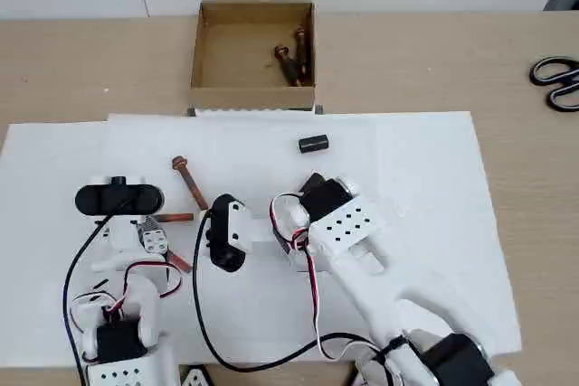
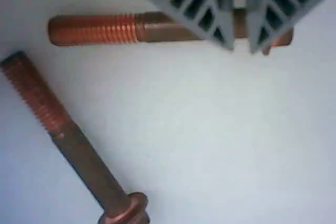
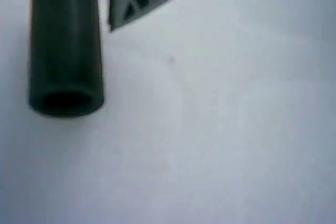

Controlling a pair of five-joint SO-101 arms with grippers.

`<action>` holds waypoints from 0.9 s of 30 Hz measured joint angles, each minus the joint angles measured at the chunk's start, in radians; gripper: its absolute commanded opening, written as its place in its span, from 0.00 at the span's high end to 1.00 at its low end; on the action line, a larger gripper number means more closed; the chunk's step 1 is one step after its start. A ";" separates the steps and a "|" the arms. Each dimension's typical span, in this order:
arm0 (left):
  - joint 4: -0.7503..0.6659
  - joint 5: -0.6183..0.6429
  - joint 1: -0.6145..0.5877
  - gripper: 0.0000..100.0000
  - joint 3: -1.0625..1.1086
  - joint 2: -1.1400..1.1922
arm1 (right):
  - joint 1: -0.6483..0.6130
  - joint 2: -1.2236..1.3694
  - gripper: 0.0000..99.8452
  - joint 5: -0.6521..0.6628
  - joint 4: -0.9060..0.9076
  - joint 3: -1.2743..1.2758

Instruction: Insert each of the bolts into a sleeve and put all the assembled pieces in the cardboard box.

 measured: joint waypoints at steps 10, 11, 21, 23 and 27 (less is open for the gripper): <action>0.000 0.000 0.000 0.99 0.000 0.000 | -0.002 0.094 0.80 0.000 -0.118 0.043; 0.000 0.000 0.000 0.99 0.000 0.000 | -0.002 0.107 0.80 0.000 -0.126 0.043; 0.000 0.000 0.000 0.99 0.000 0.000 | 0.000 0.199 0.84 0.000 -0.144 0.032; 0.000 0.000 0.000 0.99 0.000 0.000 | 0.000 0.213 0.90 0.000 -0.146 0.029; 0.000 0.000 0.000 0.99 0.000 0.000 | 0.005 0.238 0.99 0.000 -0.166 0.026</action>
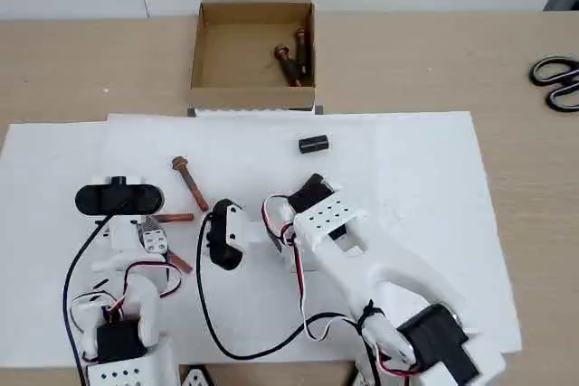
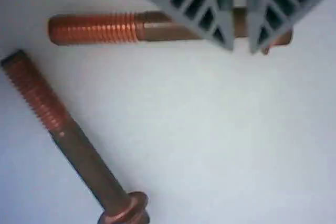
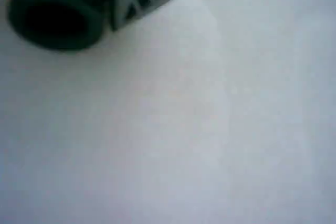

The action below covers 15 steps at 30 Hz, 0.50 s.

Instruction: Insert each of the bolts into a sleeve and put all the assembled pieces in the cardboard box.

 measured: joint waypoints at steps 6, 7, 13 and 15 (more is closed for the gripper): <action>0.000 0.000 0.000 0.99 0.000 0.000 | 0.002 0.018 0.98 0.002 -0.018 -0.015; 0.000 0.000 0.000 0.99 0.000 0.000 | 0.002 0.020 0.98 0.002 -0.014 -0.028; 0.000 0.002 -0.003 0.99 0.000 0.000 | -0.005 0.018 0.99 -0.081 0.029 -0.132; 0.000 0.000 -0.003 0.99 0.000 0.000 | -0.006 -0.008 0.99 -0.121 0.029 -0.183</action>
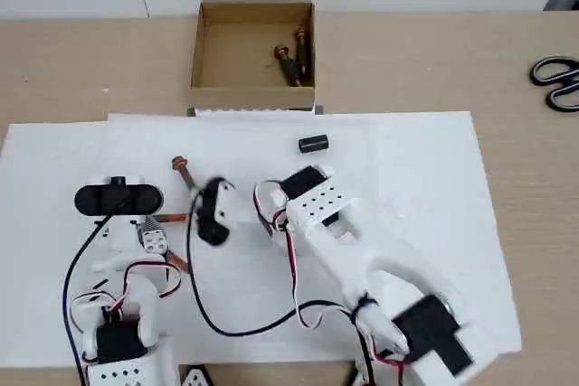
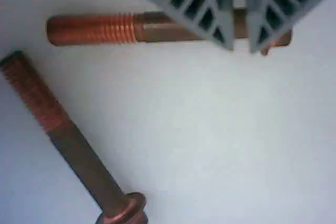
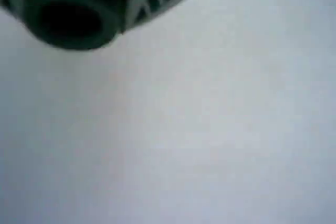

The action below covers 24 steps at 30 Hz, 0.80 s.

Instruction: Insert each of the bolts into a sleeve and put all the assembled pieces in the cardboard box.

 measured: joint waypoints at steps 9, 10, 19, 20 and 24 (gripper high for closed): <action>0.000 0.000 0.000 0.99 0.000 0.000 | 0.075 -0.044 0.99 -0.204 0.043 -0.175; 0.000 0.000 0.000 0.99 0.000 0.000 | 0.103 -0.044 0.99 -0.232 0.049 -0.192; 0.000 -0.018 0.000 0.99 -0.003 0.000 | 0.371 -0.161 0.99 -0.448 0.347 -0.356; 0.000 -0.025 0.000 0.99 -0.020 0.000 | 0.407 -0.180 0.99 -0.468 0.377 -0.356; 0.002 -0.028 0.000 0.99 -0.124 0.000 | 0.546 -0.252 0.99 -0.531 0.471 -0.356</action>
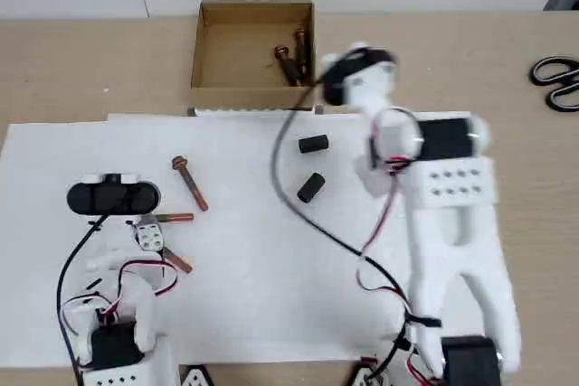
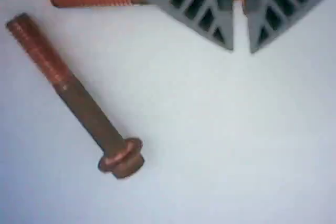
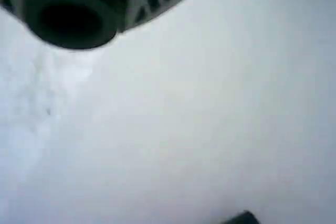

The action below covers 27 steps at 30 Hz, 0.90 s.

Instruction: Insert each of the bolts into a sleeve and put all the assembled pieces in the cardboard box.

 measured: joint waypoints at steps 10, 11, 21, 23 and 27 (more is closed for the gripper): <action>0.261 0.000 0.095 0.99 -0.358 0.057 | 0.267 -0.091 0.99 -0.017 0.089 0.075; 0.279 0.005 0.092 0.99 -0.390 0.095 | 0.281 -0.104 0.99 -0.017 0.089 0.107; 0.359 0.147 0.091 0.99 -0.913 0.778 | 0.359 -0.385 0.99 -0.017 0.092 0.420; 0.359 0.175 0.091 0.99 -0.987 0.908 | 0.359 -0.453 0.99 -0.017 0.087 0.465; 0.359 0.267 0.106 0.99 -1.054 1.102 | 0.359 -0.569 0.99 -0.017 0.066 0.512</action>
